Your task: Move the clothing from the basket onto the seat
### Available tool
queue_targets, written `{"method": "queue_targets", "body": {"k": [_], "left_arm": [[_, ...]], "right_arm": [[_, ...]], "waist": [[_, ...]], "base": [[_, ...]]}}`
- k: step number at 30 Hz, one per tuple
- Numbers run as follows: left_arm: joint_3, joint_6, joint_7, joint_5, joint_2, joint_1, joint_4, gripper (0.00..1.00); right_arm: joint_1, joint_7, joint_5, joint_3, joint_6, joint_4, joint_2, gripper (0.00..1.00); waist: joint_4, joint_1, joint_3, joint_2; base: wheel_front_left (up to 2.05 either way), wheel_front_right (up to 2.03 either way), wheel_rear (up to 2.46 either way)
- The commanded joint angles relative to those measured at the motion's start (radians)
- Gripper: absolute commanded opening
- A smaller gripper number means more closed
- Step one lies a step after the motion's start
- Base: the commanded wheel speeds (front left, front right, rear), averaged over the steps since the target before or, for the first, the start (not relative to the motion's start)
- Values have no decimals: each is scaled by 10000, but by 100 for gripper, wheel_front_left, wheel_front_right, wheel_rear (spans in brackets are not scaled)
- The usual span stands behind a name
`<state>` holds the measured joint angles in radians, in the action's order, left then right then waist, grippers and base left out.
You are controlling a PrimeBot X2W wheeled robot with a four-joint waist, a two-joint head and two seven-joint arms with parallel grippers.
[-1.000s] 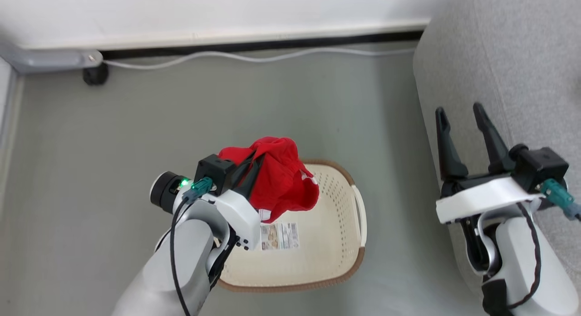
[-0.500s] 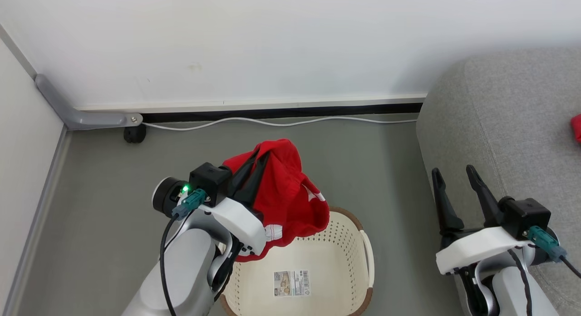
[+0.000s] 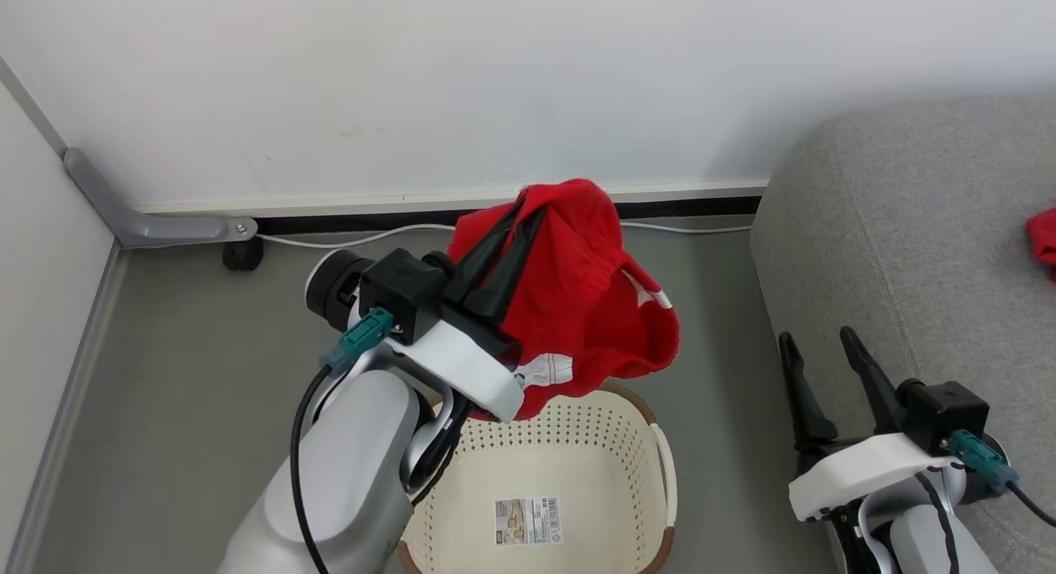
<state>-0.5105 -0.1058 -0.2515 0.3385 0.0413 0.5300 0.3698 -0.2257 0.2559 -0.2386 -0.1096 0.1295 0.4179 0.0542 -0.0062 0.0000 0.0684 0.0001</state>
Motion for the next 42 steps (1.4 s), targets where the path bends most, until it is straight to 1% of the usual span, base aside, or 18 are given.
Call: {"method": "queue_targets", "body": {"k": [1, 9, 13, 16, 20, 21, 25, 30, 35, 42], "left_arm": [[261, -48, -103, 74, 95, 640, -335, 0], [-56, 41, -103, 189, 91, 851, -579, 0], [-215, 53, -103, 251, 91, 827, -647, 0], [-373, 51, -103, 279, 90, 792, -648, 0], [-551, 77, -103, 347, 90, 742, -644, 0], [-551, 77, -103, 347, 90, 742, -644, 0], [-654, 101, -103, 395, 90, 725, -629, 0], [-831, 111, -103, 474, 90, 720, -654, 0], [-1059, 119, -103, 553, 90, 762, -746, 0], [-1367, 138, -103, 650, 89, 766, -860, 0]], "right_arm": [[-102, 59, 0, -271, 12, -181, -33, 100], [-238, 59, -37, -403, 12, -187, -37, 100], [-416, 59, -100, -653, 12, -484, -37, 100], [-654, 59, -252, -1175, 12, -1005, 74, 100], [-1134, 59, -585, -2270, 12, -1929, 502, 100], [-1134, 59, -585, -2270, 12, -1929, 502, 100], [-1600, 59, -936, -3178, 12, -2755, 942, 100], [-1920, 59, -1266, -4050, 12, -3377, 1230, 100], [-2115, 59, -1444, -4797, 12, -2945, 1368, 100], [-2664, 59, -1717, -5683, 12, -1480, 1340, 100]], "waist": [[-9, 0, 37, -1], [-66, 0, 174, -1], [-66, 0, 214, -1], [-57, 0, 257, -1], [-53, 0, 327, -1], [-53, 0, 327, -1], [-54, 0, 392, -1], [-24, 0, 468, -1], [29, 0, 474, -1], [183, 0, 420, -1]], "base": [[0, 0, 0], [0, 0, 0], [0, 0, 0], [0, 0, 0], [0, 0, 0], [0, 0, 0], [0, 0, 0], [0, 0, 0], [0, 0, 0], [0, 0, 0]]}}
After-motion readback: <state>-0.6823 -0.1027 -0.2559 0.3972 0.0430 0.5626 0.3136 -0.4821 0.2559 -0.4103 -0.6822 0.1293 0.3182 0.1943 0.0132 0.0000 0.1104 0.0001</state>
